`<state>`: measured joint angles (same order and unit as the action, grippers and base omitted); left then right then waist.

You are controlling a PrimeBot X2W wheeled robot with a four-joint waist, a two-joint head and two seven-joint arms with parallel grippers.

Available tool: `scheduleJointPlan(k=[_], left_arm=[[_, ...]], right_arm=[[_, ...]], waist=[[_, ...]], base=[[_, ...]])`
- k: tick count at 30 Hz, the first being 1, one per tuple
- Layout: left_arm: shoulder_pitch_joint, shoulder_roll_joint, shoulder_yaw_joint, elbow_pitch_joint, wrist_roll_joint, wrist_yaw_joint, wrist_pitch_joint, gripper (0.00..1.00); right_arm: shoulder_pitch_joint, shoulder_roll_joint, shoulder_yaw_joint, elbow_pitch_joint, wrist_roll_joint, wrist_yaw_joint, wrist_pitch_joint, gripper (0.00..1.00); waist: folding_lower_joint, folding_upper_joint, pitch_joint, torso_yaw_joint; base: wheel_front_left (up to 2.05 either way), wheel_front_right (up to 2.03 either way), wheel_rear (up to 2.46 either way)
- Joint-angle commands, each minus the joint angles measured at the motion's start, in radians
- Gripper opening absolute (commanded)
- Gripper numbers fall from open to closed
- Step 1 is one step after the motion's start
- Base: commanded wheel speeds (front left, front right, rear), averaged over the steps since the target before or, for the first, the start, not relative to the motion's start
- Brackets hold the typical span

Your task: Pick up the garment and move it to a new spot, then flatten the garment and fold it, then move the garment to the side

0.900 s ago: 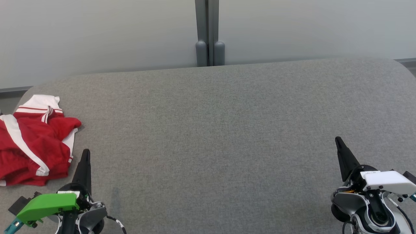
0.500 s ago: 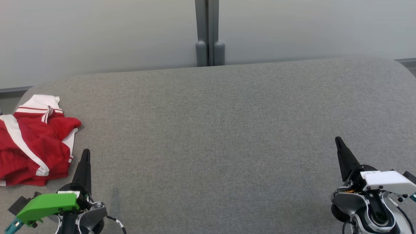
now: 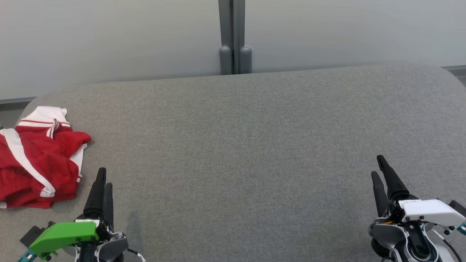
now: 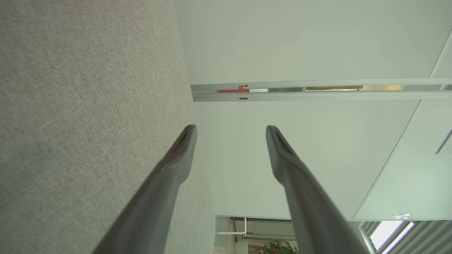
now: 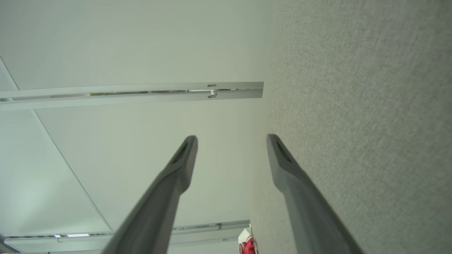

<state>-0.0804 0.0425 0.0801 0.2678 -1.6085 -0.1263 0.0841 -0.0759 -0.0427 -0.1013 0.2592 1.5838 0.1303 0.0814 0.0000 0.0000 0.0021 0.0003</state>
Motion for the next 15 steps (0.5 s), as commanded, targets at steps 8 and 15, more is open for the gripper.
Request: scheduleJointPlan(k=[8, 15], left_arm=[[-0.055, 0.022, -0.034, -0.030, 0.134, -0.003, -0.052, 1.00], [-0.060, 0.024, -0.051, -0.050, 0.296, -0.003, -0.082, 1.00]], right_arm=[[-0.022, -0.033, 0.034, -0.050, -0.168, 0.000, -0.050, 1.00], [-0.019, -0.041, 0.047, -0.081, -0.319, 0.000, -0.080, 1.00]], waist=[[0.0000, 0.0000, -0.002, -0.001], [0.0000, 0.0000, -0.003, -0.001]], base=[[0.00, 0.00, 0.00], [0.00, 0.00, 0.00]])
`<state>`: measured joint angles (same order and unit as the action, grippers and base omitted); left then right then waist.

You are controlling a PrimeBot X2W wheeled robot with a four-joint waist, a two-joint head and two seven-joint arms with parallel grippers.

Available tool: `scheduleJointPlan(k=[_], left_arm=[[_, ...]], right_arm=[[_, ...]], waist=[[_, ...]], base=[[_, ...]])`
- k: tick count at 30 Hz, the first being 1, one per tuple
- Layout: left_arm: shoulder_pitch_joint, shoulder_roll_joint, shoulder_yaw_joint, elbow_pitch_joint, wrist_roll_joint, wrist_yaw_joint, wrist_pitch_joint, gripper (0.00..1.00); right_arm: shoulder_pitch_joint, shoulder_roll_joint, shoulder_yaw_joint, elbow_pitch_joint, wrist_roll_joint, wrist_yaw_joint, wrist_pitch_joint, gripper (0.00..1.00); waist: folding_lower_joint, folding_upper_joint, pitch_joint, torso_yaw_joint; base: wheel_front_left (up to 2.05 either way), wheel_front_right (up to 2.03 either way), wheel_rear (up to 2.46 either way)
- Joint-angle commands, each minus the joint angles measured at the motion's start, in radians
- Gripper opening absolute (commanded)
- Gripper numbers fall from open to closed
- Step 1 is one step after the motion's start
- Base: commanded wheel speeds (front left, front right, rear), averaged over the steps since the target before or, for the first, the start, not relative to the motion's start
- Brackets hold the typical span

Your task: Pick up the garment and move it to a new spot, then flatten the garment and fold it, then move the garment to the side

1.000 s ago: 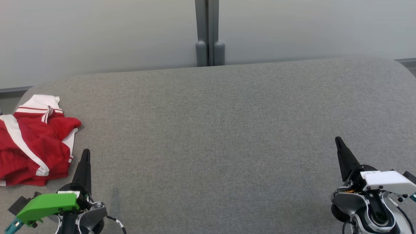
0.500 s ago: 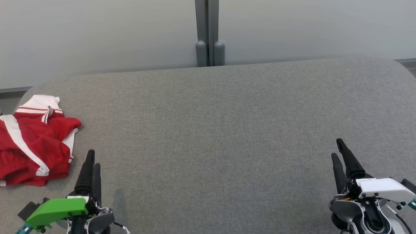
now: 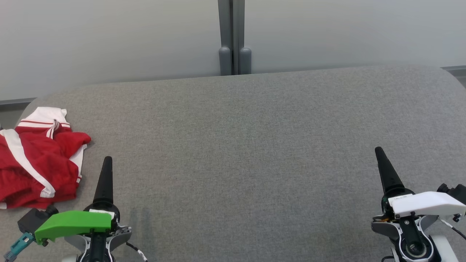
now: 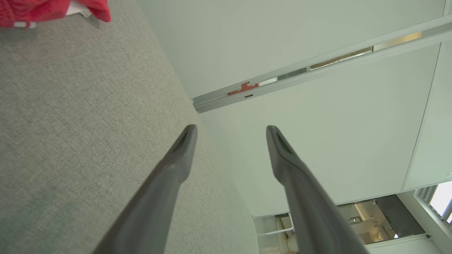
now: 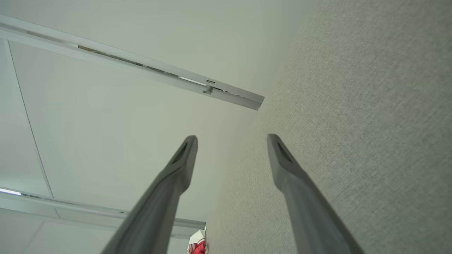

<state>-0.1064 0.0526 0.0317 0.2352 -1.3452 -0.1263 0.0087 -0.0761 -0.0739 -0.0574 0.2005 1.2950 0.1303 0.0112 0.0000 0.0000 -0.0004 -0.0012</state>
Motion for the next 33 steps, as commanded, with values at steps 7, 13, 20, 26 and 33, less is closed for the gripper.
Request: scheduleJointPlan(k=[7, 13, 20, 26, 33], left_arm=[[-0.033, 0.023, -0.031, -0.028, 0.190, -0.004, -0.034, 1.00], [-0.029, 0.028, -0.049, -0.034, 0.311, -0.004, -0.056, 1.00], [-0.024, 0.034, -0.066, -0.029, 0.429, -0.004, -0.081, 1.00], [-0.026, 0.038, -0.079, -0.021, 0.511, -0.004, -0.100, 1.00], [-0.029, 0.039, -0.089, -0.010, 0.595, -0.005, -0.121, 1.00]], right_arm=[[-0.008, -0.019, 0.015, -0.048, -0.166, 0.000, -0.036, 1.00], [0.001, -0.026, 0.026, -0.070, -0.276, 0.000, -0.049, 1.00], [0.012, -0.034, 0.038, -0.093, -0.401, 0.000, -0.060, 1.00], [0.019, -0.037, 0.049, -0.107, -0.494, 0.000, -0.069, 1.00], [0.027, -0.039, 0.055, -0.121, -0.585, 0.000, -0.078, 1.00]], waist=[[0.0000, 0.0000, -0.003, 0.000], [0.0000, 0.0000, -0.006, -0.001], [0.0000, 0.0000, -0.009, -0.002], [0.0000, 0.0000, -0.012, -0.003], [0.0000, 0.0000, -0.014, -0.006]], base=[[0.00, 0.00, 0.00], [0.00, 0.00, 0.00], [0.00, 0.00, 0.00], [0.00, 0.00, 0.00], [0.00, 0.00, 0.00]])
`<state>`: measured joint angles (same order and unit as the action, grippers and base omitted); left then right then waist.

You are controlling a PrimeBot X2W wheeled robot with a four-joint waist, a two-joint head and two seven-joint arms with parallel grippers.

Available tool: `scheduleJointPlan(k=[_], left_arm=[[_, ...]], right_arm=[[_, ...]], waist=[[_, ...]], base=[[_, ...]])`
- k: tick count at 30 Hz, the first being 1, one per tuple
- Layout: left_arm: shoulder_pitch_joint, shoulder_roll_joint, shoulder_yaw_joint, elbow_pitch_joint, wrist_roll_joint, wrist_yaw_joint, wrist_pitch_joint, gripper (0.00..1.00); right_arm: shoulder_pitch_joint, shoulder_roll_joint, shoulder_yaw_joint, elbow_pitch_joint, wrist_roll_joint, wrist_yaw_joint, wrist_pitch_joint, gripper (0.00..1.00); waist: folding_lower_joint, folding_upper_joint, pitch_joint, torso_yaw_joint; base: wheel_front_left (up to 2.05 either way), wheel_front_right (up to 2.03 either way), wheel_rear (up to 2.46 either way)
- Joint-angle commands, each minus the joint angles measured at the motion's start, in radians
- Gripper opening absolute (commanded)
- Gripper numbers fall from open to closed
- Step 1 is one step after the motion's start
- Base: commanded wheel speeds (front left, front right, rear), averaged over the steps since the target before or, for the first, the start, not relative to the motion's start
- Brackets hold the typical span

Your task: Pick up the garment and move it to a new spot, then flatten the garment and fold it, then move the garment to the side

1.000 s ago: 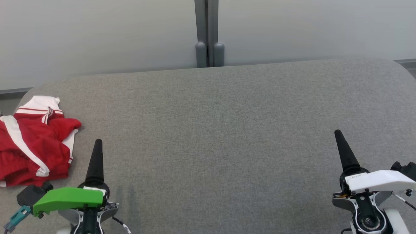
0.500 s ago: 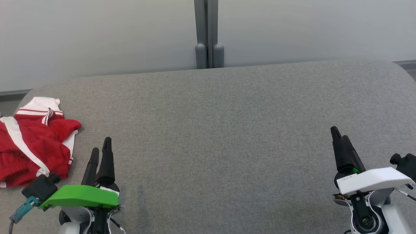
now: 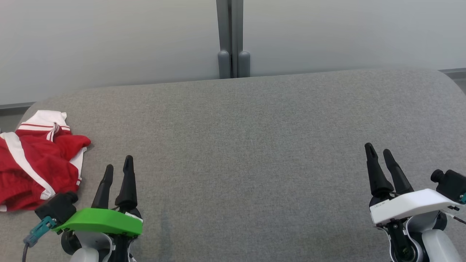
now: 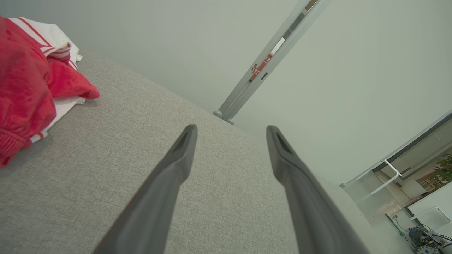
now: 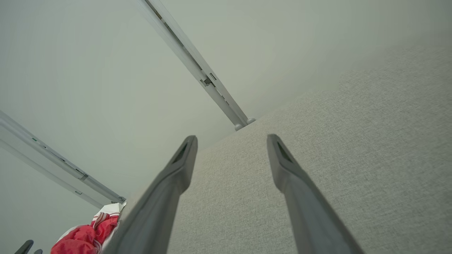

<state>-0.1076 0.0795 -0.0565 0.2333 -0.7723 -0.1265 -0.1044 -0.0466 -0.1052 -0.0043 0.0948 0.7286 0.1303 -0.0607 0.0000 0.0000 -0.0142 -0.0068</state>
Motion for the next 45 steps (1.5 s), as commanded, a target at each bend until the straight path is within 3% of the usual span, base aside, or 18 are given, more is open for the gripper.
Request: scheduleJointPlan(k=[1, 45], left_arm=[[-0.029, 0.012, -0.003, -0.006, 0.035, -0.004, -0.011, 1.00], [-0.048, -0.004, -0.015, 0.078, 0.443, 0.022, -0.118, 1.00]], right_arm=[[-0.002, -0.008, 0.003, -0.017, -0.033, 0.000, -0.008, 1.00], [0.024, 0.012, 0.003, -0.024, -0.424, 0.001, -0.065, 1.00]], waist=[[0.0000, 0.0000, 0.000, -0.001], [0.0000, 0.0000, 0.002, 0.000]], base=[[0.00, 0.00, 0.00], [0.00, 0.00, 0.00]])
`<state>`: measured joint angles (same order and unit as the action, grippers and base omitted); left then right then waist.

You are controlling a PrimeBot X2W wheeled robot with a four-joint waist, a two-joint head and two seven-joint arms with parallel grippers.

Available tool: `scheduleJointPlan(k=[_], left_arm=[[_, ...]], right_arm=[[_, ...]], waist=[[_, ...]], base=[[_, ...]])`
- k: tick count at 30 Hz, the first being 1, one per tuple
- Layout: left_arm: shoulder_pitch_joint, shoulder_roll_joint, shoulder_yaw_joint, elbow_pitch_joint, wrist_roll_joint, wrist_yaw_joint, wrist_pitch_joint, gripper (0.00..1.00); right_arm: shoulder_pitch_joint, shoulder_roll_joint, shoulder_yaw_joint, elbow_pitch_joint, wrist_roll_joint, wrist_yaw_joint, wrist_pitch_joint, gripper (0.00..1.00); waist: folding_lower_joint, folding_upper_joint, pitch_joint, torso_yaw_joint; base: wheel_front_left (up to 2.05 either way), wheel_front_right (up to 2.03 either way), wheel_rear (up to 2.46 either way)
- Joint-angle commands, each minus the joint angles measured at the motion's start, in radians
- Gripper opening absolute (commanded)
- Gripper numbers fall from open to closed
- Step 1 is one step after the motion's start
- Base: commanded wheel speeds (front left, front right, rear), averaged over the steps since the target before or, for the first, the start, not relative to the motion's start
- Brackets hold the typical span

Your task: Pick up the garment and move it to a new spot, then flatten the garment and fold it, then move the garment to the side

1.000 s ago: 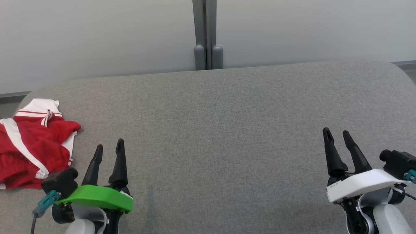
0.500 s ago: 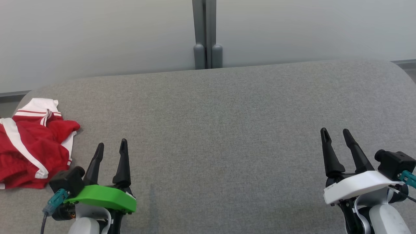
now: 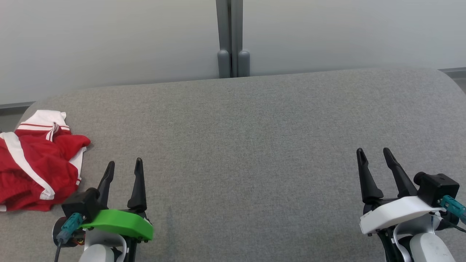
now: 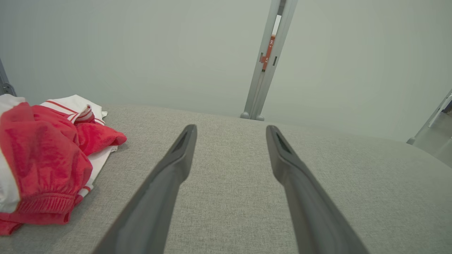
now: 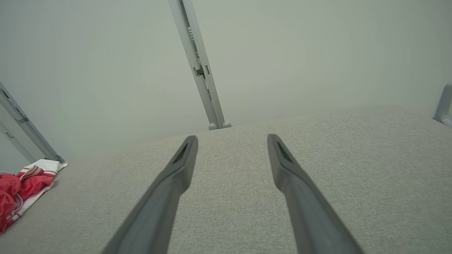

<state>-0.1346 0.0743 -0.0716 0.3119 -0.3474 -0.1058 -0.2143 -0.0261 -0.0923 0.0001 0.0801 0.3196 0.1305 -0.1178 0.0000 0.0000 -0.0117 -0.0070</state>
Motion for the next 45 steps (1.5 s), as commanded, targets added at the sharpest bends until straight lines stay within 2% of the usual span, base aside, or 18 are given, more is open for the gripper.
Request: scheduleJointPlan(k=[1, 19, 27, 33, 45], left_arm=[[-0.021, 0.001, 0.000, 0.002, 0.024, 0.002, -0.009, 1.00], [-0.030, -0.006, -0.003, 0.057, 0.125, 0.006, -0.044, 1.00], [-0.037, -0.010, 0.001, 0.067, 0.139, 0.007, -0.052, 1.00], [-0.043, -0.012, 0.010, 0.065, 0.131, 0.016, -0.052, 1.00], [-0.046, 0.006, 0.056, 0.060, 0.135, 0.036, -0.050, 1.00]], right_arm=[[0.005, 0.000, -0.001, -0.010, -0.020, 0.000, -0.008, 1.00], [0.019, 0.015, -0.022, -0.012, -0.127, 0.000, -0.026, 1.00], [0.018, 0.020, -0.015, -0.018, -0.152, 0.000, -0.033, 1.00], [0.017, 0.025, 0.003, -0.032, -0.138, 0.000, -0.033, 1.00], [0.002, 0.031, 0.051, -0.073, -0.133, 0.000, -0.021, 1.00]], waist=[[0.0000, 0.0000, 0.000, 0.000], [0.0000, 0.0000, 0.002, 0.008], [0.0000, 0.0000, 0.005, 0.040], [0.0000, 0.0000, 0.009, 0.106], [0.0000, 0.0000, 0.028, 0.301]], base=[[0.00, 0.00, 0.00], [0.00, 0.00, 0.00], [0.00, 0.00, 0.00], [0.00, 0.00, 0.00], [0.00, 0.00, 0.00]])
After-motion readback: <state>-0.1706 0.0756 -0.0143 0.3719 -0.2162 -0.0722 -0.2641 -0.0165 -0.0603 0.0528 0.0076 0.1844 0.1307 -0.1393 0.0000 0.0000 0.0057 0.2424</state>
